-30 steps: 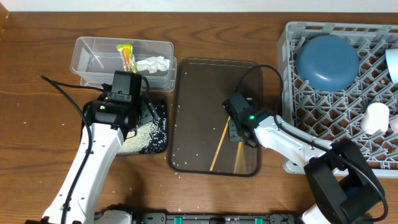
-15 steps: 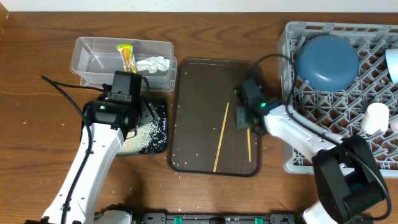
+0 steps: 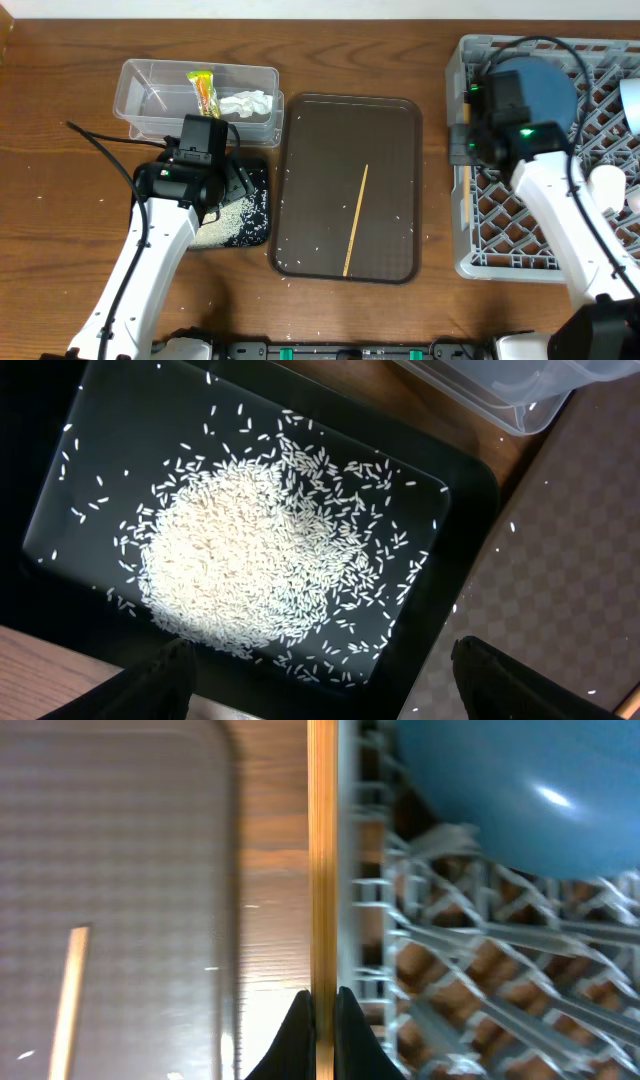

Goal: Sort waste into correct bins and load items into the dishwasher rack
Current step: 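Carry the chopstick with the right gripper and drop it in the rack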

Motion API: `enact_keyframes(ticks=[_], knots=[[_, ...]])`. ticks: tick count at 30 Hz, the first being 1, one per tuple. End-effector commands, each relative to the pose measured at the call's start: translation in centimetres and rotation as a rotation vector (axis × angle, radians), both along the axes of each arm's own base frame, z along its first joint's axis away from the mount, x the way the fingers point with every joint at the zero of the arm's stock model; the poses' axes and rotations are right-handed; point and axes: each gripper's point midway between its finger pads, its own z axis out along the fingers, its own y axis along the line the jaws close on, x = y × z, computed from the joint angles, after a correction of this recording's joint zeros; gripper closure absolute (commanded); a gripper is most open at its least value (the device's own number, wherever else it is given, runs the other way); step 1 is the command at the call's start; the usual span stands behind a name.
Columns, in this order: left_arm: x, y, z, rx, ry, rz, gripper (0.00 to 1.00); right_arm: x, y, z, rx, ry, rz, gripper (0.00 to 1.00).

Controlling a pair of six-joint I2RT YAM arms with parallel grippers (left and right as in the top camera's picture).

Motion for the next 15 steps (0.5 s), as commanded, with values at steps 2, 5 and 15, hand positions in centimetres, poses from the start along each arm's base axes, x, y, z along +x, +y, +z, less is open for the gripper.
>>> enact_keyframes(ticks=[2, 5, 15], knots=[[0.2, 0.2, 0.1, -0.001, -0.001, 0.011, 0.15, -0.6, -2.9, -2.0, -0.01, 0.059, -0.046, 0.99], [0.2, 0.2, 0.1, -0.001, -0.001, 0.011, 0.15, -0.7, -3.5, -3.1, -0.012, 0.094, -0.058, 0.99], [0.1, 0.2, 0.1, -0.001, -0.001, 0.011, 0.15, -0.1, -3.5, -4.3, -0.018, 0.107, -0.045, 0.64]])
